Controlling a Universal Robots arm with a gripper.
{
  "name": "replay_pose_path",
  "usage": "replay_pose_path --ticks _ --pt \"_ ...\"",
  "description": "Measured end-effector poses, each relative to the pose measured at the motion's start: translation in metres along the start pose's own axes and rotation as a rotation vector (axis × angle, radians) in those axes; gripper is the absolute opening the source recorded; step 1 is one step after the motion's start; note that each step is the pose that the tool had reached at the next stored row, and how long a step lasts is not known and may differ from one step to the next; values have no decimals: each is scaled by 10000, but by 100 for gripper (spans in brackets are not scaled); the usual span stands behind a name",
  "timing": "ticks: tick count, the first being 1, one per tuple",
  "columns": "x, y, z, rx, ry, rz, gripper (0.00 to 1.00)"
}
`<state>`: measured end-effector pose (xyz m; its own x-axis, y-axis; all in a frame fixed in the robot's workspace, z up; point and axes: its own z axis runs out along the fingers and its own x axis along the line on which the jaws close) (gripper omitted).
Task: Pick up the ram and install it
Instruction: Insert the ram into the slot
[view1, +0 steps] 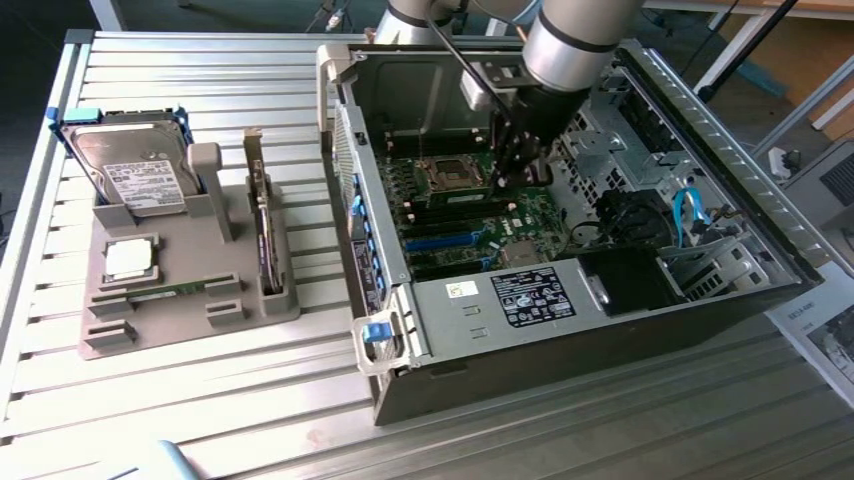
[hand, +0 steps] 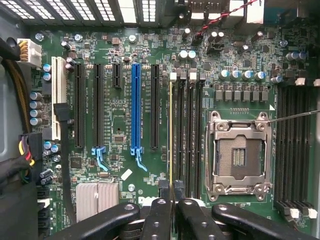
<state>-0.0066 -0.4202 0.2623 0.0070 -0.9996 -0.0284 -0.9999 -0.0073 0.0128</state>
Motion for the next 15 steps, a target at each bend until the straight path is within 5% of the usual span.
replay_pose_path --ticks 2,15 --pt "-9 -1 0 -24 72 1 12" --pt "-67 -1 55 -25 129 3 12"
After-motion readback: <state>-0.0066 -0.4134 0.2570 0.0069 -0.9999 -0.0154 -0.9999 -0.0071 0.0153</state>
